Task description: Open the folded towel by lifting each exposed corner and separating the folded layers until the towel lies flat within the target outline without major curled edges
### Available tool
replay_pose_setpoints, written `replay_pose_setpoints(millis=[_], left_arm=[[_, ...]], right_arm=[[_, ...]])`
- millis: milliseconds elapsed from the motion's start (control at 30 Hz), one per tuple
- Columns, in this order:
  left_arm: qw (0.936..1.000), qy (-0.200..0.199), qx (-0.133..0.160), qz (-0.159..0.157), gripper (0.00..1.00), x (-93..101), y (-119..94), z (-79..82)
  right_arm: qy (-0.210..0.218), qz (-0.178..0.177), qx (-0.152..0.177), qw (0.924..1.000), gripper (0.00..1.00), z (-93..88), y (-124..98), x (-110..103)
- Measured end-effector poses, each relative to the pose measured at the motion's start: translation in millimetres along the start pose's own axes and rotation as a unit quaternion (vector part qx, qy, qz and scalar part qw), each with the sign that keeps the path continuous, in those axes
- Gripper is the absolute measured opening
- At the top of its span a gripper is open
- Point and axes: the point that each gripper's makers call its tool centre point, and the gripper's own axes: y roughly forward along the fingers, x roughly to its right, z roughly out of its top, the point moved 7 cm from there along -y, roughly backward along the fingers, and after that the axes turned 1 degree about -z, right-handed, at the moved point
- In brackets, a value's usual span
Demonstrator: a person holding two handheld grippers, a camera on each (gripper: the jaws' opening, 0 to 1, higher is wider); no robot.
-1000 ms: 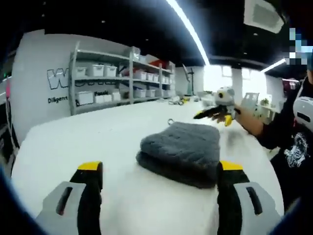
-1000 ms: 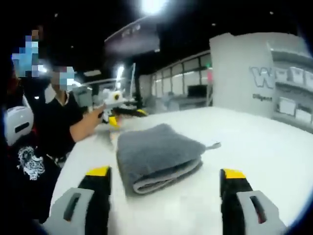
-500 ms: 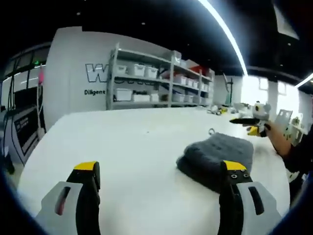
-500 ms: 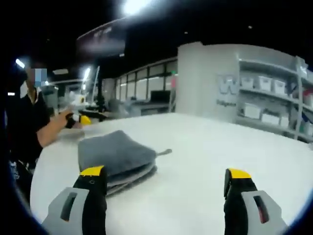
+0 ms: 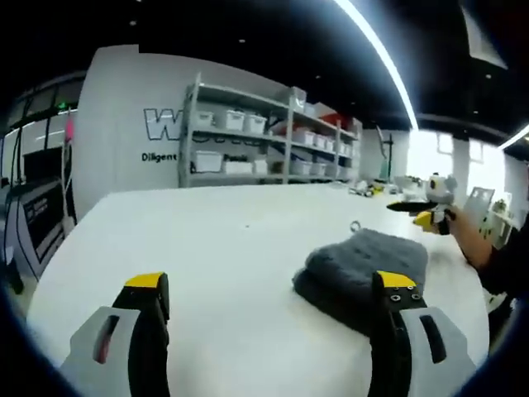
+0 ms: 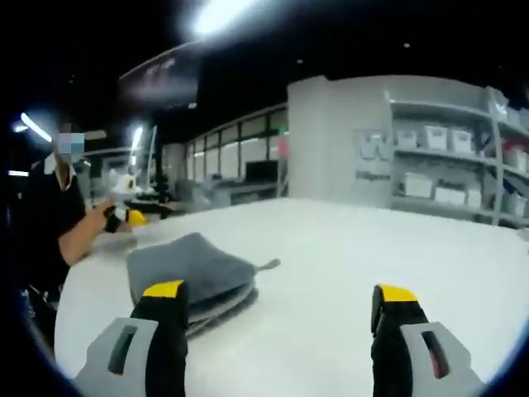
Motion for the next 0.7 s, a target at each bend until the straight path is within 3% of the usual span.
replay_pose_setpoints(millis=[167, 233, 367, 567, 633, 700], left_arm=[[1.0, -0.001, 0.002, 0.002, 1.0, -1.0, 1.7, -0.3], [1.0, -0.003, 0.003, 0.002, 1.0, 11.4, 3.1, -2.2], [0.9997, -0.023, 0.002, -0.004, 1.0, 13.9, 5.9, -2.1], [0.9986, -0.043, 0.001, -0.03, 0.99, 23.7, 11.2, -2.6], [0.9983, -0.041, -0.006, -0.04, 0.97, 32.8, 13.8, -2.8], [0.9976, -0.027, -0.036, -0.053, 0.98, 38.7, 14.9, -1.6]], right_arm=[[0.01, -0.01, 0.009, 0.9999, 0.93, 3.4, -0.9, 3.3], [0.013, -0.015, 0.01, 0.9998, 0.94, 3.9, -0.2, 5.8], [0.021, -0.016, 0.004, 0.9996, 0.96, 2.5, 1.9, 6.6], [0.03, -0.008, -0.004, 0.9995, 0.93, 2.6, 6.6, 3.4], [0.031, -0.004, -0.016, 0.9994, 0.93, 3.3, 9.1, 0.9], [0.024, 0.002, -0.03, 0.9993, 0.93, 8.4, 11.9, -2.0]])
